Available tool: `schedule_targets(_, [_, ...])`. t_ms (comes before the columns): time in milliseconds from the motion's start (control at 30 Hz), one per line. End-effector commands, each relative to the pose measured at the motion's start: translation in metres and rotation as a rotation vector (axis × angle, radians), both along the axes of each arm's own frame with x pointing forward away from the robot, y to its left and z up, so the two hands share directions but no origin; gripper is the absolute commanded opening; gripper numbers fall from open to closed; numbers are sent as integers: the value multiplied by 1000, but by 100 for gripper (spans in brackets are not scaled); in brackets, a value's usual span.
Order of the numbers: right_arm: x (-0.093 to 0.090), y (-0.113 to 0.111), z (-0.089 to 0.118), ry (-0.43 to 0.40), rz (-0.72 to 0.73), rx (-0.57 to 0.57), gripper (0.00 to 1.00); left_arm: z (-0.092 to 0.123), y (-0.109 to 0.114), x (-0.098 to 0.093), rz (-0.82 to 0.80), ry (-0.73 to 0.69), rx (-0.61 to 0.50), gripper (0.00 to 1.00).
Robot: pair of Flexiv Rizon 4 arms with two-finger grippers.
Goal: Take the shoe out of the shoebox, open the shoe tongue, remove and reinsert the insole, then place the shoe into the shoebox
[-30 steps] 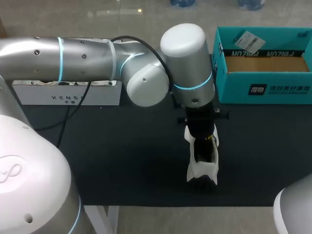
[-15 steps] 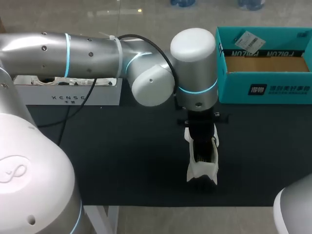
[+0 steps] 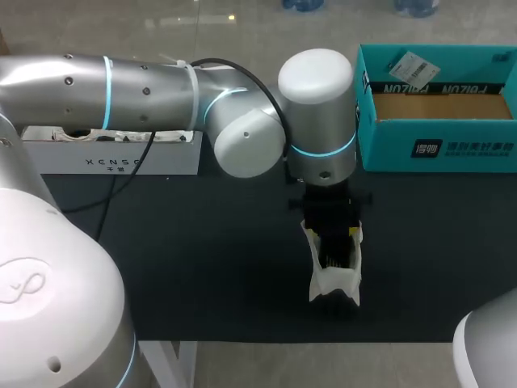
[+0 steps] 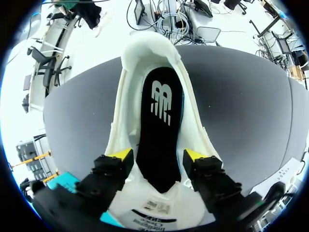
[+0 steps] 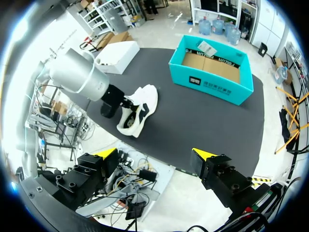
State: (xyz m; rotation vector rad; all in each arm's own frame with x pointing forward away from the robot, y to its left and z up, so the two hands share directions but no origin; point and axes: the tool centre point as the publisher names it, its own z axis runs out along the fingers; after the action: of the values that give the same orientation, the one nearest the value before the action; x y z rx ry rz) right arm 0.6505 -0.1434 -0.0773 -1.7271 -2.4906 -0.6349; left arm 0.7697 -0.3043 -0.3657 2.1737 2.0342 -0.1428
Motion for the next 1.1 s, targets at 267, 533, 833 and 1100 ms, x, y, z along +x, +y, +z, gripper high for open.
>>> schedule_targets(267, [3,0,1,7,1,-2,100,12,-4,-2,-14,-11,-29,75])
schedule_targets(533, [3,0,1,7,1,-2,100,30,-5,6,-9,-31,-39,88])
schedule_targets(833, [3,0,1,7,1,-2,100,70,-2,31,8,-86,-48,100])
schedule_targets(1100, [3,0,1,7,1,-2,100,111,-2,61,37,-140,-98,81])
